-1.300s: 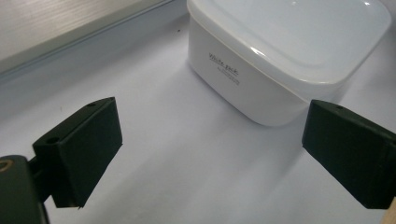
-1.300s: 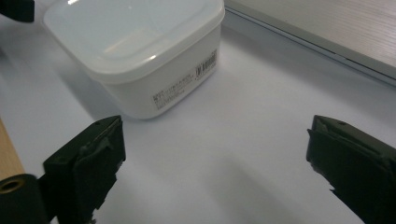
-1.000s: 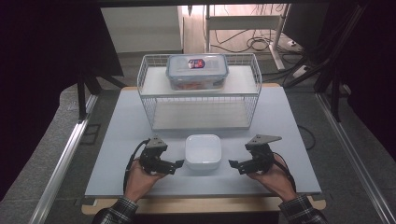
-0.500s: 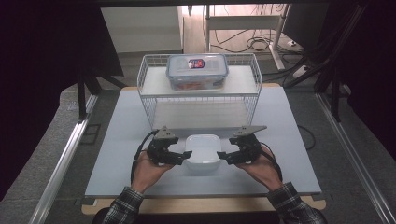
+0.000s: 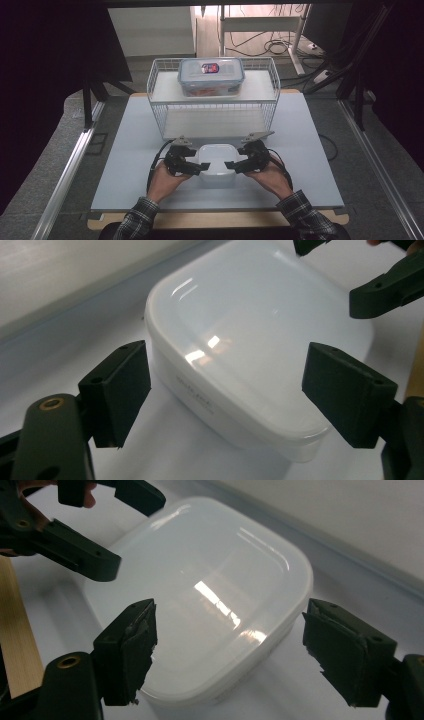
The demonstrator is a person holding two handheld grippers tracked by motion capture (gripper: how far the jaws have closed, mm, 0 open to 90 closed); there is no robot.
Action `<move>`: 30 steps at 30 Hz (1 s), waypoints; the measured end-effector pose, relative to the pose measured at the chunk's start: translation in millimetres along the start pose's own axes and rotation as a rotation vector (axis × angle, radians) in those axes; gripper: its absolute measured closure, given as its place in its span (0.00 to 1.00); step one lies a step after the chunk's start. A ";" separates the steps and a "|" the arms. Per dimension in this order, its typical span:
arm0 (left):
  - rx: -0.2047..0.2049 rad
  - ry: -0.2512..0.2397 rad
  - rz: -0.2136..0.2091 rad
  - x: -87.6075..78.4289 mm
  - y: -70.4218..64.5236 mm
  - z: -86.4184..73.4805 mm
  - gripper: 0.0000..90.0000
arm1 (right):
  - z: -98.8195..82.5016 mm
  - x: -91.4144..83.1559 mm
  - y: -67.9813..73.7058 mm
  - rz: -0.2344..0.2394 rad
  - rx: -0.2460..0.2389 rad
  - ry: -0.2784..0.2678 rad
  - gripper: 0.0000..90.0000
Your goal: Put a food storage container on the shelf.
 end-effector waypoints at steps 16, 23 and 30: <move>-0.079 0.030 -0.089 -16.5 1.0 -9.3 0.55 | -8.4 -10.8 -4.2 0.085 0.175 0.015 0.57; -0.150 -0.016 -0.081 -22.5 4.4 -10.1 0.75 | -9.7 -23.2 -2.5 0.092 0.212 -0.018 0.75; -0.155 -0.045 -0.052 -28.3 3.7 -12.1 0.88 | -11.3 -28.2 4.8 0.055 0.188 -0.044 0.88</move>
Point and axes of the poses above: each handheld gripper's, and its own axes: x roughly forward along the jaws, z roughly out of its top, y roughly to its left, the point moved 1 cm from there along x, roughly forward along the jaws, and after that the axes turned 10 degrees about z, right-handed, at the moved point
